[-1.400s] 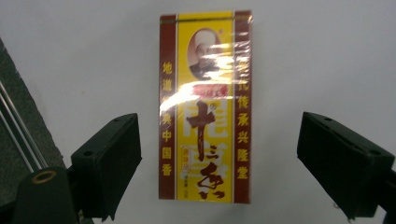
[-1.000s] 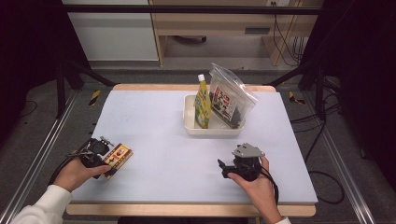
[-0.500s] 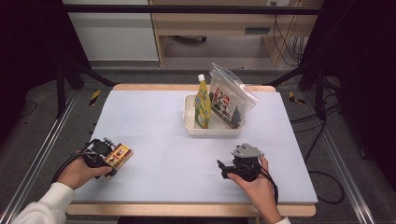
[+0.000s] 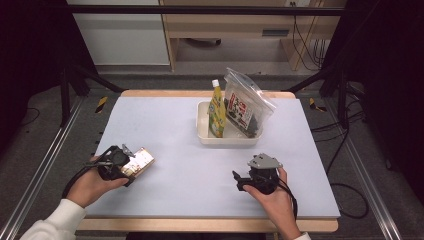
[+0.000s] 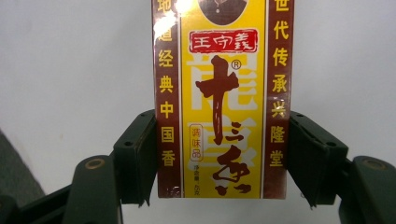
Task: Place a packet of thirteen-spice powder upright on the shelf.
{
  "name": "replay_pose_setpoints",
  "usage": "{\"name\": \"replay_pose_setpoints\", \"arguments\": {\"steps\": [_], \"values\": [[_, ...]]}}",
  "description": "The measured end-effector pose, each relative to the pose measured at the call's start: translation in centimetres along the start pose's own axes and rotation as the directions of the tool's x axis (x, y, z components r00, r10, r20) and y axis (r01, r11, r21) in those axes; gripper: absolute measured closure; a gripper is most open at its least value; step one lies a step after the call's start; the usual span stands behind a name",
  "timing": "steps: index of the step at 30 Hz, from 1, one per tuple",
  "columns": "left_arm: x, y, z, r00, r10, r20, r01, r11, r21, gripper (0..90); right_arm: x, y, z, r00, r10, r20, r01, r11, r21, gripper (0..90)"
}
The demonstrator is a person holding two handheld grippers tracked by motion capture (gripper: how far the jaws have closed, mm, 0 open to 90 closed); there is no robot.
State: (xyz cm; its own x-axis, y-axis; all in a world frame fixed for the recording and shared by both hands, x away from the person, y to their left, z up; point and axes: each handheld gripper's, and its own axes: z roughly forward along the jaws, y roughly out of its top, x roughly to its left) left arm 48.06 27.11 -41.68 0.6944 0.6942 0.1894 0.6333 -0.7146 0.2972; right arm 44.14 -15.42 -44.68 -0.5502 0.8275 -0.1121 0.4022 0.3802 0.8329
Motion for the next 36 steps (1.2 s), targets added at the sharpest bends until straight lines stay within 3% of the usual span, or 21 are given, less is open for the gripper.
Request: {"name": "replay_pose_setpoints", "arguments": {"steps": [4, 10, 22, 27, 33, 36], "values": [[-1.4, 1.8, -0.4, 0.9985, 0.055, 0.0, -0.055, 0.9976, -0.041, 32.3, -0.1, 0.0, 0.0, 0.9998, 0.018, -0.004, -0.018, 1.0, -0.001, 11.6], [-3.0, 4.0, -0.7, 0.9907, 0.136, 0.001, -0.136, 0.9877, -0.078, 32.3, 0.0, -0.2, 0.2, 0.9997, 0.023, -0.003, -0.023, 1.0, 0.006, 11.5], [-5.6, 6.6, -1.4, 0.9747, 0.222, -0.03, -0.223, 0.9593, -0.173, 32.3, -0.4, -0.2, -0.1, 0.9992, 0.04, 0.006, -0.04, 0.999, -0.005, 13.9], [-6.4, 7.4, -1.7, 0.9683, 0.244, -0.055, -0.25, 0.9404, -0.231, 32.4, -0.4, 0.1, -0.4, 0.9982, 0.059, -0.009, -0.059, 0.998, -0.02, 20.5], [-7.1, 7.9, -2.3, 0.9622, 0.26, -0.081, -0.272, 0.9089, -0.316, 32.4, -0.2, 1.8, -1.3, 0.996, 0.066, -0.06, -0.07, 0.996, -0.06, 30.0], [-7.3, 8.1, -2.7, 0.9556, 0.276, -0.103, -0.295, 0.8902, -0.348, 32.4, 0.1, 2.8, -1.6, 0.9948, 0.062, -0.082, -0.067, 0.996, -0.06, 32.5]]}}
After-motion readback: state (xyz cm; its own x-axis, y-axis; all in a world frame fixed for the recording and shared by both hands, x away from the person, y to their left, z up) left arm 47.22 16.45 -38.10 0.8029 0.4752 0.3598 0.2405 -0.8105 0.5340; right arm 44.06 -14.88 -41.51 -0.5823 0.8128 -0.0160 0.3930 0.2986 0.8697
